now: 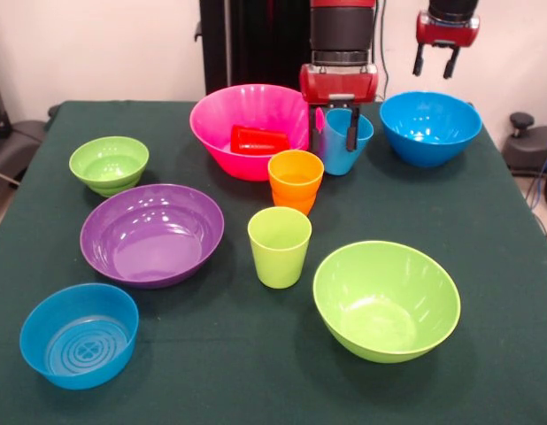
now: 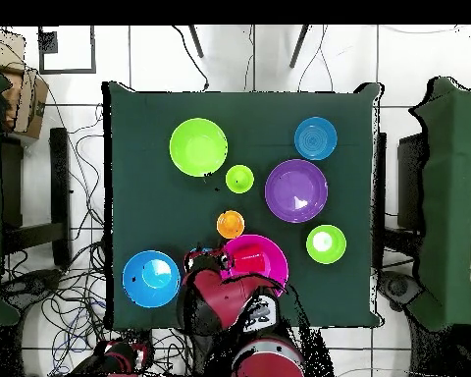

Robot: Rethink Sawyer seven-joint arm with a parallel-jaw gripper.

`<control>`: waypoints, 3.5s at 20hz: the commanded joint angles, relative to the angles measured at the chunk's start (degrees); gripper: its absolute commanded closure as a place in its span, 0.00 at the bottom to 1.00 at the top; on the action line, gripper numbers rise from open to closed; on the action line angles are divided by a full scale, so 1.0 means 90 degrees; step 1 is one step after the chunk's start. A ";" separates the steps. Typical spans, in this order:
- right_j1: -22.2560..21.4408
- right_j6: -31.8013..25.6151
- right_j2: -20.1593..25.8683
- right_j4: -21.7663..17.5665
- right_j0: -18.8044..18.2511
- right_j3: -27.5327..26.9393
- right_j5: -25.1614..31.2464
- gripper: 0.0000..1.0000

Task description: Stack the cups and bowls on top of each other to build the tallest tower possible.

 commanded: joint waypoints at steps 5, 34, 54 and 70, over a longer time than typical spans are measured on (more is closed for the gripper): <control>-0.0416 0.0243 0.0857 -0.0278 -0.0448 -0.0302 0.1201 0.00; -0.1275 0.0456 0.1312 0.0440 -0.0537 -0.0893 0.3650 0.00; -0.0938 0.0717 0.0698 0.0763 -0.0007 -0.1187 0.3708 0.00; -0.0582 0.0480 0.0611 0.0684 0.0091 -0.1470 0.3966 0.00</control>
